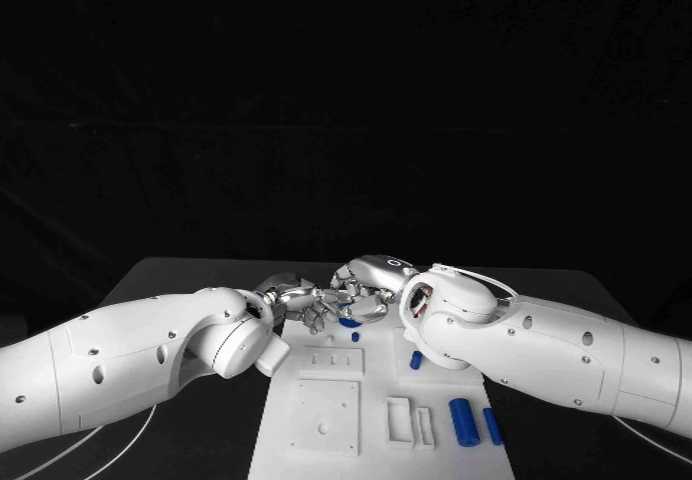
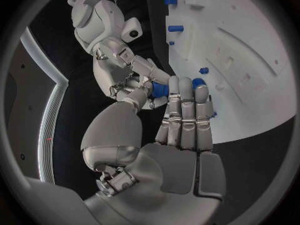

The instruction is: Assemble the parts on the task board

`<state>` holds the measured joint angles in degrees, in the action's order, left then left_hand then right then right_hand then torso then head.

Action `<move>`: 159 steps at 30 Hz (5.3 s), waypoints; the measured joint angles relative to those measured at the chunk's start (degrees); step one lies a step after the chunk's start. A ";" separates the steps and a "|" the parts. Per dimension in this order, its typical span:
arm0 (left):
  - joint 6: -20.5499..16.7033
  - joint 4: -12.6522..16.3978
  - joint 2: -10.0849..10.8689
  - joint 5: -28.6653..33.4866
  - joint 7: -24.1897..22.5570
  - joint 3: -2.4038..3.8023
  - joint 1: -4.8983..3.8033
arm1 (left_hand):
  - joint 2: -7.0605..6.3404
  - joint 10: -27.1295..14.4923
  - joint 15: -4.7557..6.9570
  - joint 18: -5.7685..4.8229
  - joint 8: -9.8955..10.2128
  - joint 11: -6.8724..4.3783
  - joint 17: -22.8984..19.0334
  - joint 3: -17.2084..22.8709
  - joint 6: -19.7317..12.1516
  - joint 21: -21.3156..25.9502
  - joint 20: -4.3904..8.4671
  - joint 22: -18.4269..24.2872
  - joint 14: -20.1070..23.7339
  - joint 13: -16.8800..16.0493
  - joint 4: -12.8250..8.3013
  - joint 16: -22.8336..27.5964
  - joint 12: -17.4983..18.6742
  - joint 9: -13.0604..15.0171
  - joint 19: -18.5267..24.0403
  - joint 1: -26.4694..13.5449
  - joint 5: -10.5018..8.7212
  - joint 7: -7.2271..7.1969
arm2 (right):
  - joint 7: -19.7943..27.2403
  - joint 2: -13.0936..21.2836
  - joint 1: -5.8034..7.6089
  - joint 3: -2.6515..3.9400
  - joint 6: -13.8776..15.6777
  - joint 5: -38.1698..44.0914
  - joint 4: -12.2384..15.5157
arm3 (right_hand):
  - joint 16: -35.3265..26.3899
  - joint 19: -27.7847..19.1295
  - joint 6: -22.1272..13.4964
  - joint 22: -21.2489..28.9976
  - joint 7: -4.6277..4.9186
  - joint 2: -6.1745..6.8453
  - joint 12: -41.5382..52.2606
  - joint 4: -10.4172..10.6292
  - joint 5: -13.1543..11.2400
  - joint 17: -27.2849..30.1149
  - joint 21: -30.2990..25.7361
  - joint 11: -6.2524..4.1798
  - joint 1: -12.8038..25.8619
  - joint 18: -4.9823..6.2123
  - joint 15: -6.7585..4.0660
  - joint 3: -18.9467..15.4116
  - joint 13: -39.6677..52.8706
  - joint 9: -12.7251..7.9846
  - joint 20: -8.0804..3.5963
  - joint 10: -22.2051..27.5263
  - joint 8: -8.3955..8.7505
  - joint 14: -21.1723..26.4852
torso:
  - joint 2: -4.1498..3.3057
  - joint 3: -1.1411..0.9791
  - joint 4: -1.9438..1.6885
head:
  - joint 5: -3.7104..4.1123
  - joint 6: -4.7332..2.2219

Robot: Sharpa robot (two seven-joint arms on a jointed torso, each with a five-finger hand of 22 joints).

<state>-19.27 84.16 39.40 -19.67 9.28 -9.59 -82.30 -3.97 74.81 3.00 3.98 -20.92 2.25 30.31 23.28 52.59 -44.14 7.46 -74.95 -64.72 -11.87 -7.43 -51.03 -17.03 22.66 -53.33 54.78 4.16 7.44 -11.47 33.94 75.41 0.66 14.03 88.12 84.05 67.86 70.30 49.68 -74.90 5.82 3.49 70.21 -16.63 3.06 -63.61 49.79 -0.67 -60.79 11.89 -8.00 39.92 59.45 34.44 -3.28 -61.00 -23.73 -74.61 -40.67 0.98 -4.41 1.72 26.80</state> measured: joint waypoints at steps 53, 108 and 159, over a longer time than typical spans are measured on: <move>0.53 0.35 0.39 2.21 0.31 0.05 0.03 | 2.46 1.47 0.22 -1.31 0.61 -0.80 -0.69 14.69 2.47 -2.46 0.09 0.84 -0.23 -2.01 -4.81 -1.15 0.22 -0.47 0.10 2.71 -1.34 -0.17 | 2.53 0.23 -0.54 -0.31 1.28 -5.78 -1.23 | -1.02 -0.33 0.24 0.00 -0.24 4.08 -2.63 0.27 0.00 0.14 -0.39 0.13 1.27 0.09 0.36 1.30 -0.97 0.68 0.32 0.13 2.23 0.34 | -0.04 0.02 0.05 | -0.51 0.10; 25.26 -1.48 4.30 20.96 -13.18 0.25 -0.04 | 3.04 2.27 0.53 -0.94 0.55 -1.03 0.00 14.72 2.54 -3.11 -0.20 0.77 -0.55 -2.78 -4.73 -2.70 0.20 -0.47 0.61 2.13 -1.76 -0.10 | 26.33 5.70 -2.14 -1.10 12.31 -28.14 1.37 | -1.30 -2.94 -0.92 0.00 0.92 2.44 -3.43 0.00 3.60 -0.41 -1.67 1.69 -3.57 0.51 3.11 -8.53 -3.17 -4.45 1.76 1.68 8.81 2.45 | -0.07 -0.02 0.02 | -1.35 -0.80; 27.47 -2.12 4.47 20.11 -14.04 0.19 0.01 | 3.10 2.27 0.70 -1.29 0.55 -1.03 0.35 14.89 2.26 -3.33 -0.10 0.63 -0.31 -3.13 -4.73 -3.35 0.00 -0.47 1.13 2.06 -1.53 -0.38 | 27.33 6.79 -2.70 -1.03 9.43 -36.25 3.68 | -1.07 -2.43 -0.84 0.00 0.84 -1.79 -2.31 0.16 0.04 -0.67 -0.87 1.75 -0.50 0.58 0.80 -5.69 -3.72 -2.31 1.64 1.75 4.92 2.02 | -0.09 0.00 -0.03 | -1.41 -0.21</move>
<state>8.20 82.04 43.87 0.44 -4.76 -9.40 -82.29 -0.86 77.08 3.70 2.69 -20.37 1.22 30.66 38.17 54.85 -47.46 7.36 -74.32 -65.02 -15.01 -12.17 -54.37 -17.03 22.20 -52.21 56.85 2.64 7.06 15.87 40.73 72.71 -0.37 23.47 51.86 87.73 66.78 67.87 48.85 -74.90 6.66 1.70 67.89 -16.47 3.11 -64.28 48.92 1.08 -61.29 12.47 -7.19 34.23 55.73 32.12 -1.64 -59.25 -18.81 -72.59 -40.75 0.98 -4.43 0.31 26.58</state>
